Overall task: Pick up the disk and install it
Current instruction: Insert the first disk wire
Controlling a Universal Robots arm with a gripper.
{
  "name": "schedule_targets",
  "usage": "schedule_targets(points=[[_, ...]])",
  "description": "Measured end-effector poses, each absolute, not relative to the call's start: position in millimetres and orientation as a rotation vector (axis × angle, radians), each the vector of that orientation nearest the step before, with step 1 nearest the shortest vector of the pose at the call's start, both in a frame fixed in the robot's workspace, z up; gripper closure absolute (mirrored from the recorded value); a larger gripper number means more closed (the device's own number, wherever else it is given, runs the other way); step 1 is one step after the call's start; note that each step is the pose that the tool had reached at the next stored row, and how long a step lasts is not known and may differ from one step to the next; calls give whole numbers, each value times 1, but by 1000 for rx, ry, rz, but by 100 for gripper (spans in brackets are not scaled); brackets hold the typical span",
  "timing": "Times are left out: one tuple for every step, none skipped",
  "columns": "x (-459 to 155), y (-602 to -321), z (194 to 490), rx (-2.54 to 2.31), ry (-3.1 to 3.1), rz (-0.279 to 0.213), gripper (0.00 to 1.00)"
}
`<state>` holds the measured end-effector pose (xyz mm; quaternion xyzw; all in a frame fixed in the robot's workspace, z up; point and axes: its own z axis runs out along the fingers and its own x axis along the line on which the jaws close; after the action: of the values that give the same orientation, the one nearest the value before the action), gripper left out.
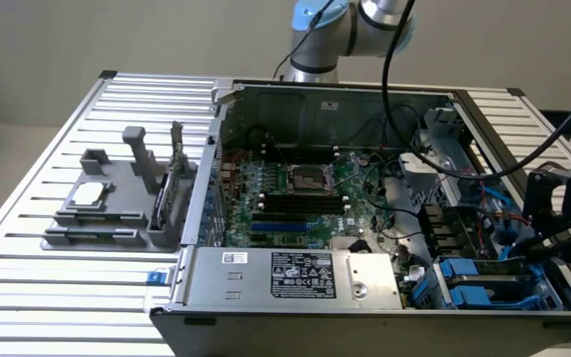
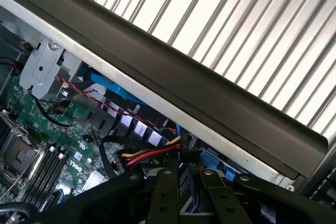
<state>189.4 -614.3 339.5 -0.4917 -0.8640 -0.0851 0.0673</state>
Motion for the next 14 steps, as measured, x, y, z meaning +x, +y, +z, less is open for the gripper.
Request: schedule_targets(points=[[189, -614, 341, -1482, -2604, -257, 78], [189, -614, 342, -1482, -2604, -257, 78], [189, -614, 343, -1482, -2604, -257, 78], [189, -614, 344, -1482, -2604, -257, 78], [189, -615, 345, -1482, -2604, -258, 78], [189, -615, 345, -1482, -2605, -257, 78], [189, -616, 346, -1482, -2605, -257, 78], [189, -616, 347, -1482, -2605, -257, 78], [189, -617, 348, -1482, -2605, -257, 78], [189, -618, 348, -1482, -2605, -257, 78], [189, -619, 348, -1482, -2605, -258, 78], [189, -620, 348, -1482, -2605, -258, 78], [189, -621, 348, -1482, -2605, -258, 78], [189, -621, 348, -1482, -2604, -259, 78]])
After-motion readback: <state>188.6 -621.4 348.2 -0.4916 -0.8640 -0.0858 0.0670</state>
